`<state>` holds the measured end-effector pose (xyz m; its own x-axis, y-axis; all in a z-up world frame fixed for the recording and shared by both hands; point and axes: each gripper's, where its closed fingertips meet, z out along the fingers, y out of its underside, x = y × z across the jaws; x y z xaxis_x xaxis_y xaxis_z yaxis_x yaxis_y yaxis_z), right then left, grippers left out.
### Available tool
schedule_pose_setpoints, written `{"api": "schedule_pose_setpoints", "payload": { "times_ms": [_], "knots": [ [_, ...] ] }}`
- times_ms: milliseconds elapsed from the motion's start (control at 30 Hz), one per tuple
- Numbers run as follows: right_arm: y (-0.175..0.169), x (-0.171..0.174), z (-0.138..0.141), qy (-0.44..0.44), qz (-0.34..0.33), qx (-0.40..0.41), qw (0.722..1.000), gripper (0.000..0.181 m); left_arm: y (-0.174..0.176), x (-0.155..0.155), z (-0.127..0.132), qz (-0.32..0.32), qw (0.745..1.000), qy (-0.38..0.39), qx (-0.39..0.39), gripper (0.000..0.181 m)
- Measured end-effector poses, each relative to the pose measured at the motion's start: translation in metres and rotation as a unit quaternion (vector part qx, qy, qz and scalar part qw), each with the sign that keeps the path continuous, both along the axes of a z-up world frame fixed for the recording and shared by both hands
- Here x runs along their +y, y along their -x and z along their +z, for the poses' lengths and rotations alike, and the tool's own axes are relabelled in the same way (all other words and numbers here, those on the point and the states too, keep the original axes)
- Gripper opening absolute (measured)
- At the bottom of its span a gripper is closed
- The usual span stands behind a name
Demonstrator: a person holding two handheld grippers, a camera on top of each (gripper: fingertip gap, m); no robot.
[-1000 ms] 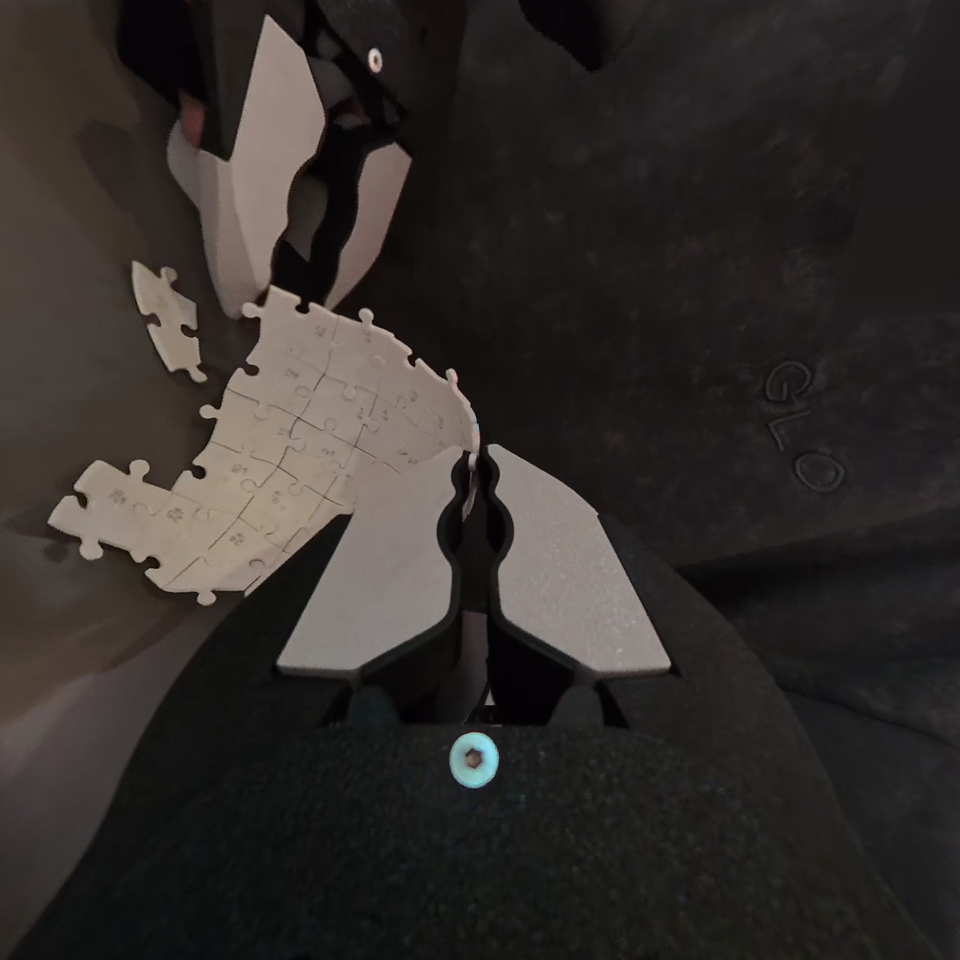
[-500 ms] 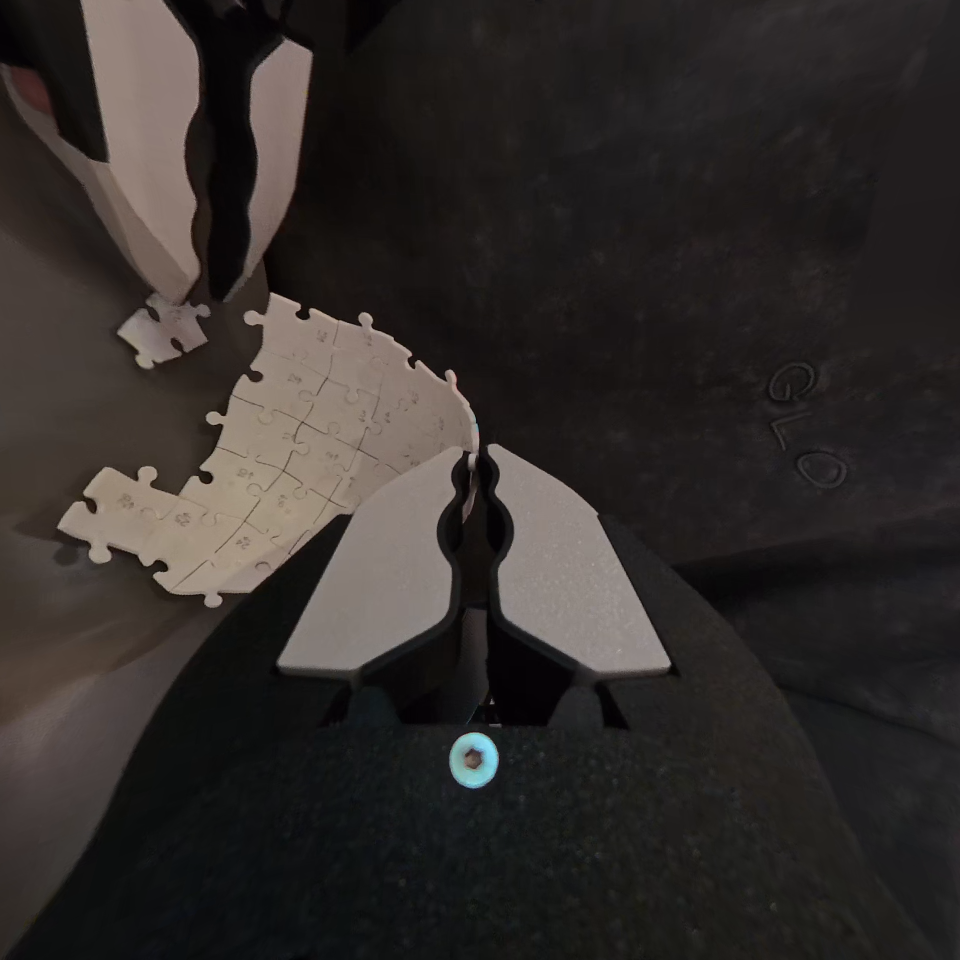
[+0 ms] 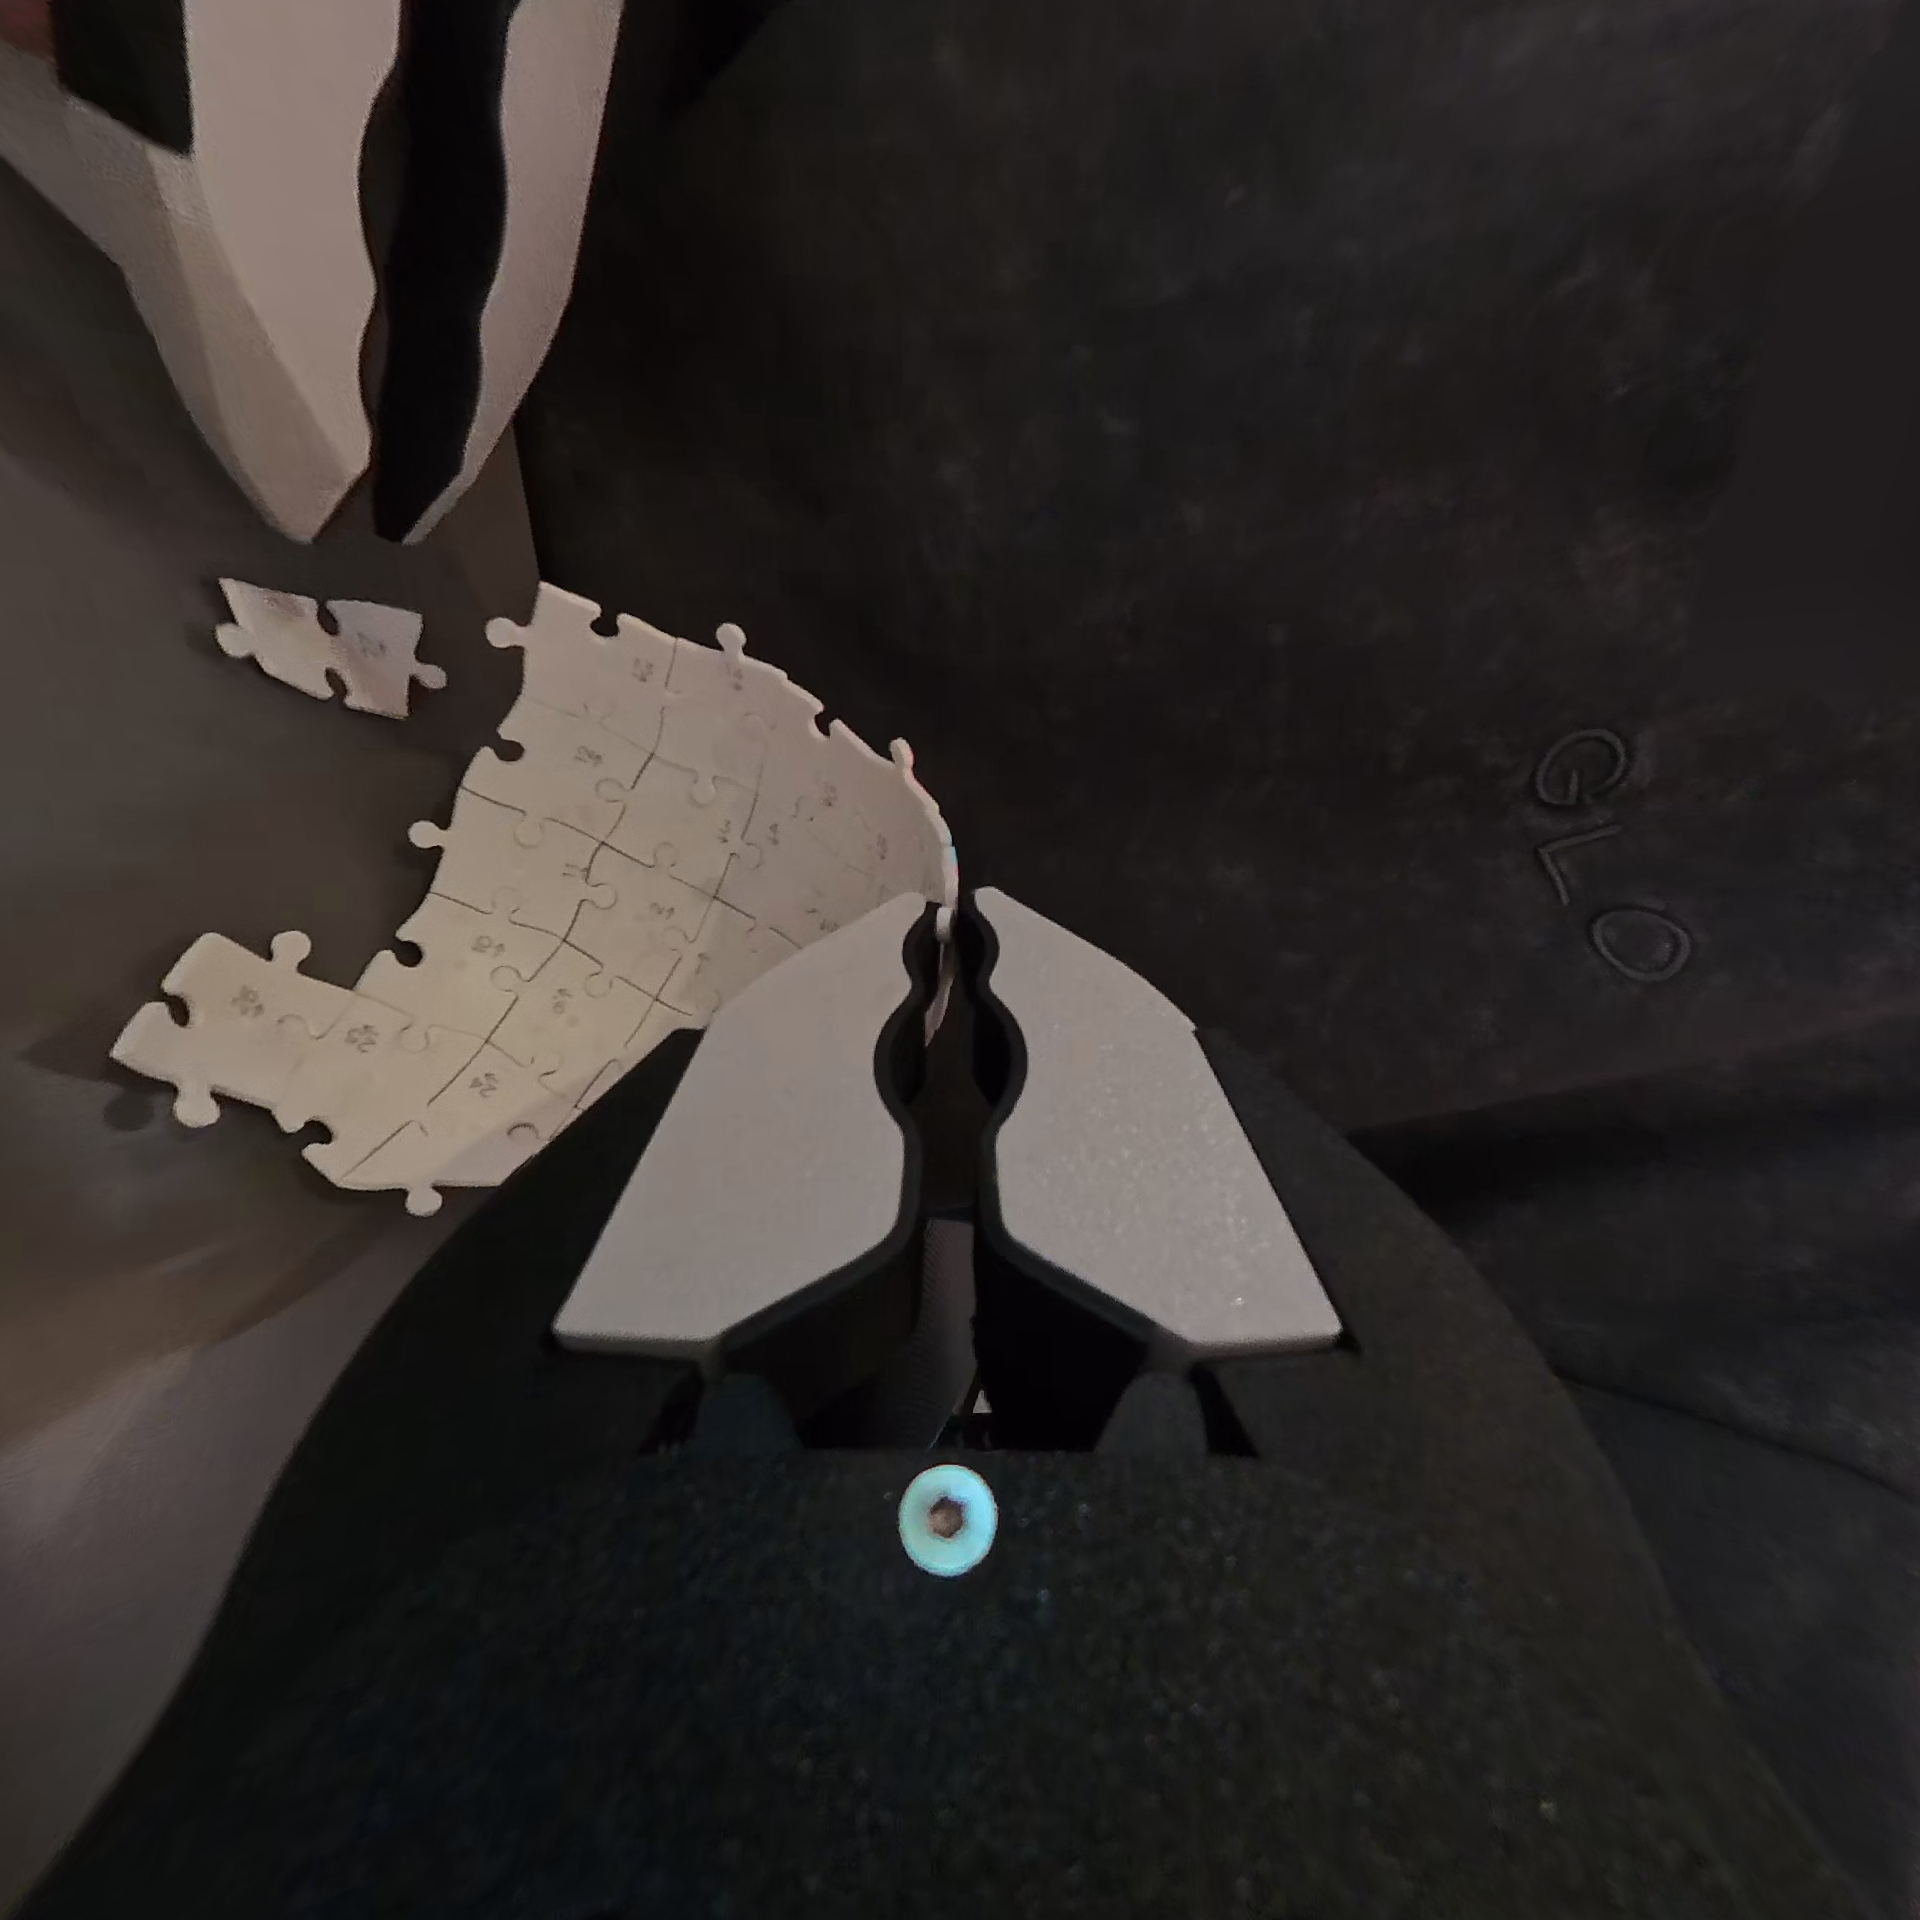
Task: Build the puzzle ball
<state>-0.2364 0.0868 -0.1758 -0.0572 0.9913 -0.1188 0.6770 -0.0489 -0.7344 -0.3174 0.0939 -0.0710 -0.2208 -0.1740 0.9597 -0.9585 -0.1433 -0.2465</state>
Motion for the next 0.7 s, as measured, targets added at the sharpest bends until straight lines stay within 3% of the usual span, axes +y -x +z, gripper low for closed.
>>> {"api": "schedule_pose_setpoints", "payload": {
  "times_ms": [267, 600, 700],
  "knots": [
    [0.001, 0.009, -0.001, -0.104, 0.122, 0.033, 0.986, 0.021, 0.000, -0.003, 0.000, -0.009, 1.000, -0.003, 0.002, 0.002],
    [0.008, 0.012, -0.018, -0.094, 0.193, -0.008, 0.977, 0.025, 0.000, -0.005, 0.000, -0.012, 1.000, -0.001, 0.008, 0.002],
    [0.008, 0.011, -0.019, -0.097, 0.196, -0.011, 0.976, 0.019, 0.001, -0.004, 0.001, -0.011, 1.000, -0.001, 0.008, 0.002]
  ]
}}
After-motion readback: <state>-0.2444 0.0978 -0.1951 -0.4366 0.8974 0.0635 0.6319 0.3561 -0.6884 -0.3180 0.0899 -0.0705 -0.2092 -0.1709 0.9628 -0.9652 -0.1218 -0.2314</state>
